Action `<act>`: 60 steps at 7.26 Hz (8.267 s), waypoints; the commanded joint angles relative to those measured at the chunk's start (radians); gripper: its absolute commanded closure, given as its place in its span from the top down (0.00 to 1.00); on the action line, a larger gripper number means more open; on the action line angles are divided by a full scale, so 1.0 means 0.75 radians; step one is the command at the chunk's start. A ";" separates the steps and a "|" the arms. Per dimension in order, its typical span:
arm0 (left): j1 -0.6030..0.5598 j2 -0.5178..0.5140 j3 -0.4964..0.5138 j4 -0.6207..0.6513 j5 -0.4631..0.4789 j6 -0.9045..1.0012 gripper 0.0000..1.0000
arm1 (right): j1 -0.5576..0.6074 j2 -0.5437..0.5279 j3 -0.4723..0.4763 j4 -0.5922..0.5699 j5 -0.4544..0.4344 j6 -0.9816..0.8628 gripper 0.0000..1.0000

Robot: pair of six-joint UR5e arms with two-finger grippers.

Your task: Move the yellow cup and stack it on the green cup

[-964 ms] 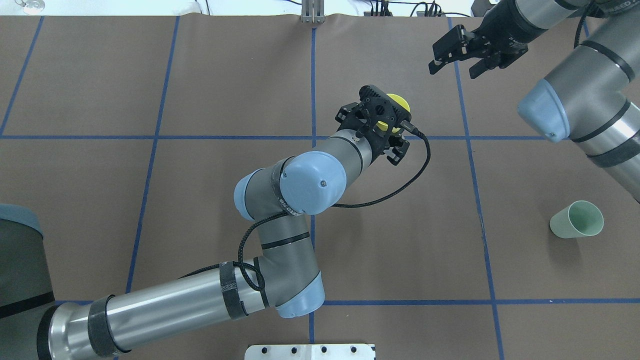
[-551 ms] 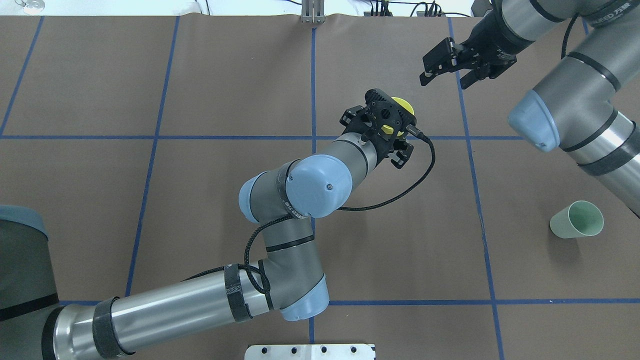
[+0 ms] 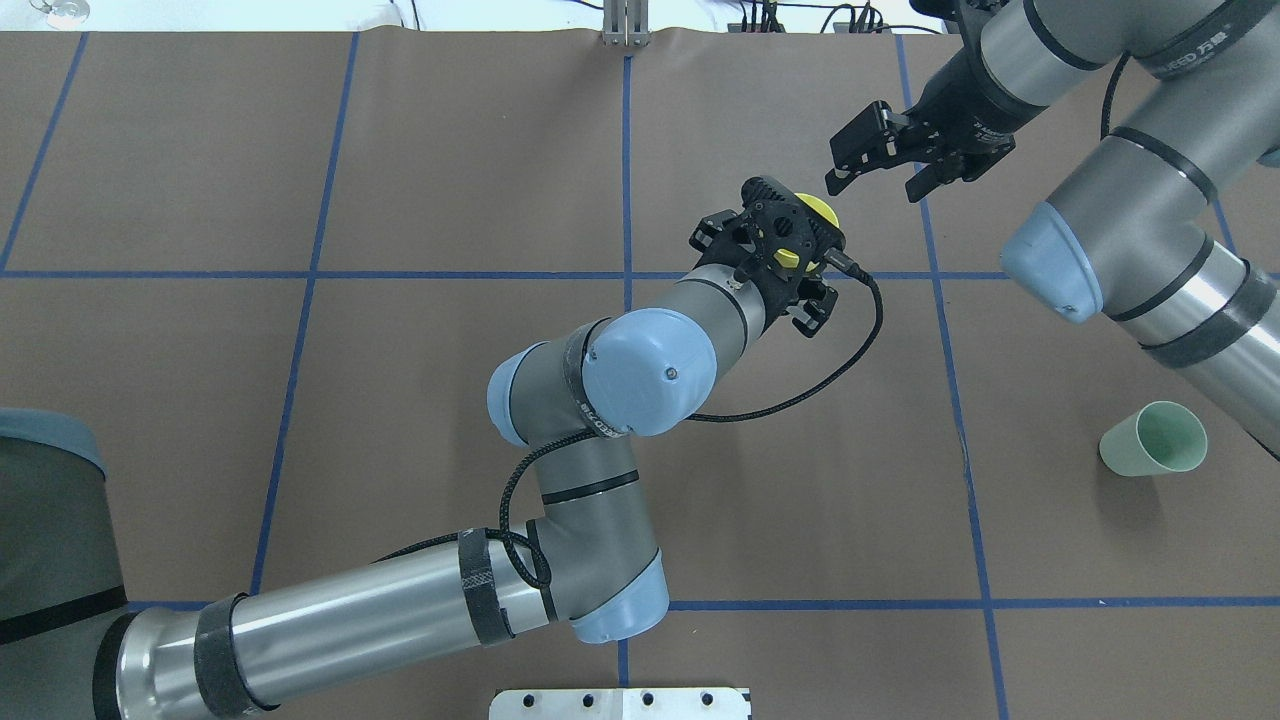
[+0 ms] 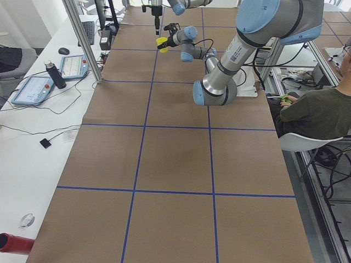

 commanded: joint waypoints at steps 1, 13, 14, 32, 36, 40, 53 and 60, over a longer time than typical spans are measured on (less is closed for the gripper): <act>0.008 -0.013 -0.002 0.000 0.020 0.004 0.63 | -0.003 -0.006 0.008 -0.002 0.127 0.007 0.98; 0.028 -0.015 -0.012 -0.035 0.107 0.006 0.63 | -0.009 -0.015 0.016 0.000 0.197 0.026 0.40; 0.028 -0.015 -0.014 -0.035 0.107 0.006 0.63 | -0.011 -0.015 0.016 0.000 0.197 0.026 0.37; -0.395 0.298 0.047 -0.137 -0.279 -0.284 1.00 | 0.183 -0.928 0.504 -0.004 -0.214 -0.206 0.00; -0.540 0.441 0.027 -0.131 -0.433 -0.313 1.00 | 0.175 -1.080 0.527 0.002 -0.214 -0.409 0.00; -0.557 0.468 0.025 -0.133 -0.478 -0.315 1.00 | 0.171 -1.051 0.404 0.081 -0.171 -0.402 0.00; -0.565 0.468 0.027 -0.131 -0.478 -0.315 1.00 | 0.146 -1.049 0.374 0.079 -0.167 -0.404 0.00; -0.569 0.468 0.027 -0.129 -0.478 -0.313 1.00 | 0.138 -1.047 0.370 0.081 -0.167 -0.396 0.99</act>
